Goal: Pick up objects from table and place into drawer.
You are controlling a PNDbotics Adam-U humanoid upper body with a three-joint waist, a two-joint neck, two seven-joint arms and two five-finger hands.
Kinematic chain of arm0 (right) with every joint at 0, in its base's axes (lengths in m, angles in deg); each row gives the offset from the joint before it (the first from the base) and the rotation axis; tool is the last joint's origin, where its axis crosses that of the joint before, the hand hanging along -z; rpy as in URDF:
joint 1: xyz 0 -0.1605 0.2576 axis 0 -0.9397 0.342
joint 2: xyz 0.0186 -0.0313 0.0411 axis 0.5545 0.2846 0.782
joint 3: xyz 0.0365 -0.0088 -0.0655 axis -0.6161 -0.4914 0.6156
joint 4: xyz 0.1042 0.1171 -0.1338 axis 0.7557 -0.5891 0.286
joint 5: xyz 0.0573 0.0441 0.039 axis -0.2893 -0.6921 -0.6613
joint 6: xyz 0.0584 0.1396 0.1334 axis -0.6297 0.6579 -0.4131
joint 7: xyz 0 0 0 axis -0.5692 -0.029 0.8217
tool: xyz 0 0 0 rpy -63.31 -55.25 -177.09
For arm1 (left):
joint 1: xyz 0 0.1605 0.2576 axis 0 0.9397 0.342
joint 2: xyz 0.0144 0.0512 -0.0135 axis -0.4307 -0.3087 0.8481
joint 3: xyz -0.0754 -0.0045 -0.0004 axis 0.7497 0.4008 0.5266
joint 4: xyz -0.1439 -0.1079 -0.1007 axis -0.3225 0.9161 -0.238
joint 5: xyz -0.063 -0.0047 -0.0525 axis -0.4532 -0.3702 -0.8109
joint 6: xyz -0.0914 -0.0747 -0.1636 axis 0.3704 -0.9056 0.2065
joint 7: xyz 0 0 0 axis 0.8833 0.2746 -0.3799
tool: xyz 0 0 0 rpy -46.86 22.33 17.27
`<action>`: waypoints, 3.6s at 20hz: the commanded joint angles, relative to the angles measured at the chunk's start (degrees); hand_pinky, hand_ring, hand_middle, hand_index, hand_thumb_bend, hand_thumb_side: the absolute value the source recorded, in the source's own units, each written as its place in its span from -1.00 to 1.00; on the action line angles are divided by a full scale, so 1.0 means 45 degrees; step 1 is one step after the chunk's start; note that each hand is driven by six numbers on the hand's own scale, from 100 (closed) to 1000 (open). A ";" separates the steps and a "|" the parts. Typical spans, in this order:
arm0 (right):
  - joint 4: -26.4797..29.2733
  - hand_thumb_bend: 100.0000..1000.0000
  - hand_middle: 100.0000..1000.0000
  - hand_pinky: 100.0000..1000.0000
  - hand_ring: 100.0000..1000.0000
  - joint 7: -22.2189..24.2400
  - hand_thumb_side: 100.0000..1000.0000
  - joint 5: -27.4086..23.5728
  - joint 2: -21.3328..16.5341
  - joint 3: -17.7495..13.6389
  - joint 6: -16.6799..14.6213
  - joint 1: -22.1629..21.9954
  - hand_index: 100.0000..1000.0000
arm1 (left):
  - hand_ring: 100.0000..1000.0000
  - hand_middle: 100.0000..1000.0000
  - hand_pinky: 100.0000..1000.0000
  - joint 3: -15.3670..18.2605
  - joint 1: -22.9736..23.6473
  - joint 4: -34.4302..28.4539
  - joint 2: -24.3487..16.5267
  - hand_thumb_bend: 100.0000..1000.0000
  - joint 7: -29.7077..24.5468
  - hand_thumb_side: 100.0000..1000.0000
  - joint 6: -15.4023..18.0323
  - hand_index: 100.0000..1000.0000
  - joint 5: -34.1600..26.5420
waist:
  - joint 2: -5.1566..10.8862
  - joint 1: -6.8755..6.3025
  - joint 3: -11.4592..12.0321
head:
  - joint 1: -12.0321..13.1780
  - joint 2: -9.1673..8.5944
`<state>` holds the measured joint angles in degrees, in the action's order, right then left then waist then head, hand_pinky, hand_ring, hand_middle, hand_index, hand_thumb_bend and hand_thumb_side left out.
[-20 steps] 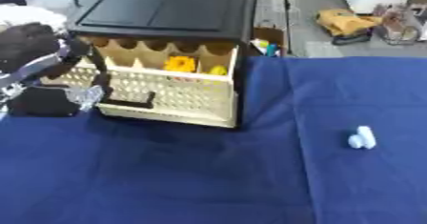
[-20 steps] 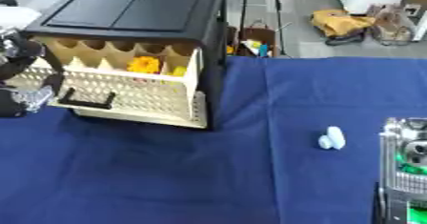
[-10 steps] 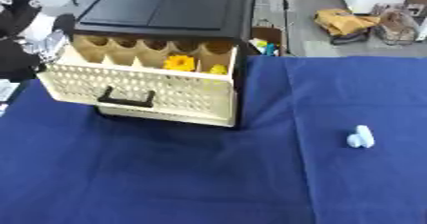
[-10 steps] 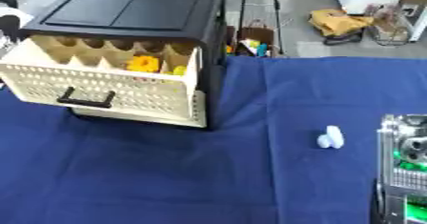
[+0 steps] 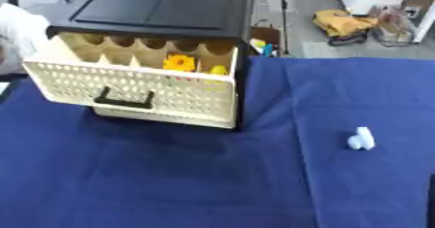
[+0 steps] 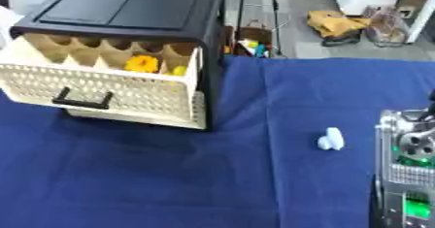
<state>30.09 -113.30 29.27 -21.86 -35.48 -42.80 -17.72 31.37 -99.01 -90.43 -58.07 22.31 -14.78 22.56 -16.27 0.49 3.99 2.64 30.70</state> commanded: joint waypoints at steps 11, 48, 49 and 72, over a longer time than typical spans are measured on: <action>-0.2183 -0.36 0.22 0.56 0.66 0.2148 1.00 0.1944 -0.3178 0.1374 0.2223 0.2582 0.72 | 0.51 0.50 0.22 -0.0317 -0.0239 -0.0087 0.1573 -0.40 0.2372 0.98 0.2294 0.95 -0.2371 | 0.0412 0.0131 -0.0602 | -0.0049 0.0314; -1.2777 0.74 0.44 0.78 0.97 0.8666 -0.22 0.1007 -0.7649 0.7259 0.4649 0.5659 0.90 | 0.46 0.47 0.21 -0.2574 0.0924 -0.0087 0.3117 -0.52 0.6641 1.00 0.3765 0.84 -0.3472 | 0.0396 0.0299 -0.1221 | 0.0254 0.0101; -1.3087 0.74 0.43 0.78 0.97 0.8857 -0.27 0.0816 -0.7608 0.7215 0.4534 0.5717 0.90 | 0.46 0.47 0.21 -0.2576 0.0933 -0.0087 0.3133 -0.52 0.6651 1.00 0.3749 0.84 -0.3471 | 0.0398 0.0300 -0.1230 | 0.0262 0.0106; -1.6961 0.31 0.34 0.79 1.00 1.3335 -0.62 -0.0790 -0.7356 0.6018 0.1906 0.6065 0.88 | 0.46 0.47 0.21 -0.2673 0.1015 -0.0087 0.3291 -0.55 0.6671 1.00 0.3529 0.83 -0.3478 | 0.0372 0.0343 -0.1380 | 0.0241 0.0168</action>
<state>-47.31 -54.33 26.64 -52.82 -7.74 -34.31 8.59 19.29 -93.89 -90.37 -42.53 52.33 1.27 6.88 -15.70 2.10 -2.12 3.80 31.62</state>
